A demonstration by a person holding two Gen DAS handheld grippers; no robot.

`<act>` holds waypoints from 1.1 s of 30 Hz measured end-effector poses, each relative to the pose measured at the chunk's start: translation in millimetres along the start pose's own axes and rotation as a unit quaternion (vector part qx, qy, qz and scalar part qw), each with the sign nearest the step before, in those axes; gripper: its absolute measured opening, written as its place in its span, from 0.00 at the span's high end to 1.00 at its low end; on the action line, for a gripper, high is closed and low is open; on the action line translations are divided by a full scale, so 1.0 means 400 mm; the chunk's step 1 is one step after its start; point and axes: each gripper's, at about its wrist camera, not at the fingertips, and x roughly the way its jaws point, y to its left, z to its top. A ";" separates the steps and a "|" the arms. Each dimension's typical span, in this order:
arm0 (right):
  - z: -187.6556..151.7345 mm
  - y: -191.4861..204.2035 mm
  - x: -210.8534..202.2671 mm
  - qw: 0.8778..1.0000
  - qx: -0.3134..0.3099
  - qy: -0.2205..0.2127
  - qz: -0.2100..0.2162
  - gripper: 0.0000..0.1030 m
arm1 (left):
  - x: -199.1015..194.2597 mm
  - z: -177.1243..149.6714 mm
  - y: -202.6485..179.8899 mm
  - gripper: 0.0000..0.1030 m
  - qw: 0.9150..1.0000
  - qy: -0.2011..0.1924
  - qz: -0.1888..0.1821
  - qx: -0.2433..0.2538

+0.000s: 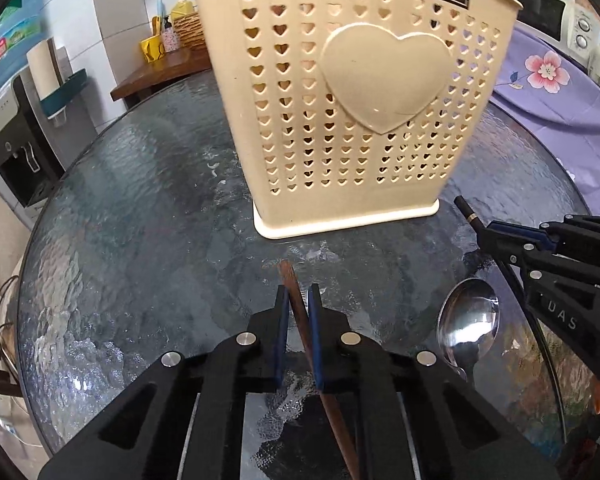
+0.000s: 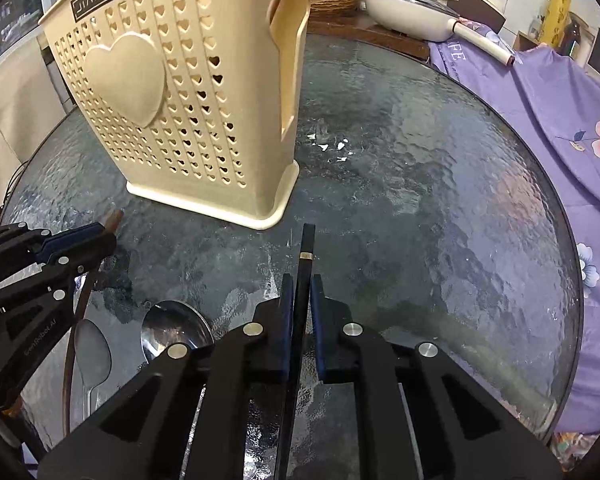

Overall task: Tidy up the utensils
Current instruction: 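Grasp a brown chopstick with the left tool while the right grasps a black chopstick, then raise both chopsticks and insert them into the cream holder with both tools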

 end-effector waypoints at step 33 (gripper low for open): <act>-0.019 0.005 -0.254 0.986 0.020 -0.137 0.089 0.92 | -0.186 0.018 0.022 0.94 0.994 -0.100 -0.030 -0.035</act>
